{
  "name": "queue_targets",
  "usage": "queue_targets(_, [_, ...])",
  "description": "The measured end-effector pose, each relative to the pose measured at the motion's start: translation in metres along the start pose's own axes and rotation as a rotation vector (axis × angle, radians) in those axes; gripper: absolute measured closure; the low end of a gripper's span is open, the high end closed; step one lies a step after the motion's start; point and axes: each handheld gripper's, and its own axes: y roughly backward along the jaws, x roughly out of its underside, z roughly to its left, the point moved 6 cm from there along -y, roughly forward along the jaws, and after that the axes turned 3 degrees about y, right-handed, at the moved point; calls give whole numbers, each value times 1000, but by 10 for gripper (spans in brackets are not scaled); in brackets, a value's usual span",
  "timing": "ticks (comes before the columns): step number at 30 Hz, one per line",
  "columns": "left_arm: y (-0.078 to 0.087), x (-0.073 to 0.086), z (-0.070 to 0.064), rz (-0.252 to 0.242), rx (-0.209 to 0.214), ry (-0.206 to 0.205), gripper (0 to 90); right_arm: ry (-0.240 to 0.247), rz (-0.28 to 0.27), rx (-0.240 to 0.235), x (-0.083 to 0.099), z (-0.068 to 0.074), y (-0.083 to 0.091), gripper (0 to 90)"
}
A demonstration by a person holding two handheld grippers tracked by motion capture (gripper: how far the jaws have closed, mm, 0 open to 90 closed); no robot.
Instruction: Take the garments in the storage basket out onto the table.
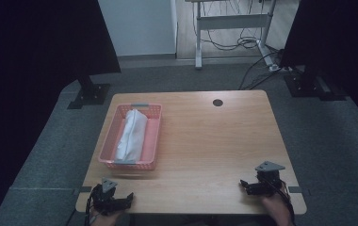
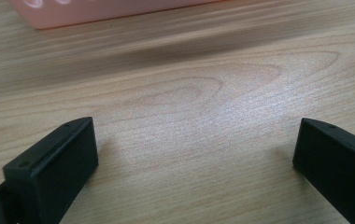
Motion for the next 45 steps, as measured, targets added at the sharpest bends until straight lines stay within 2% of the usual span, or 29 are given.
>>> queue_targets(20, [0, 0, 1, -2, -5, 5, 0, 1, 0, -1, 0, 0, 0, 30])
queue_targets(31, [2, -1, -1, -18, 0, -7, 51, 1, 0, -1, 0, 0, 0, 30])
queue_targets(34, [4, -4, 0, -32, 4, 6, 56, 1, 0, -1, 0, 0, 0, 30])
queue_targets(45, [14, -14, -3, -41, 8, -3, 65, 1, 0, -1, 0, 0, 0, 30])
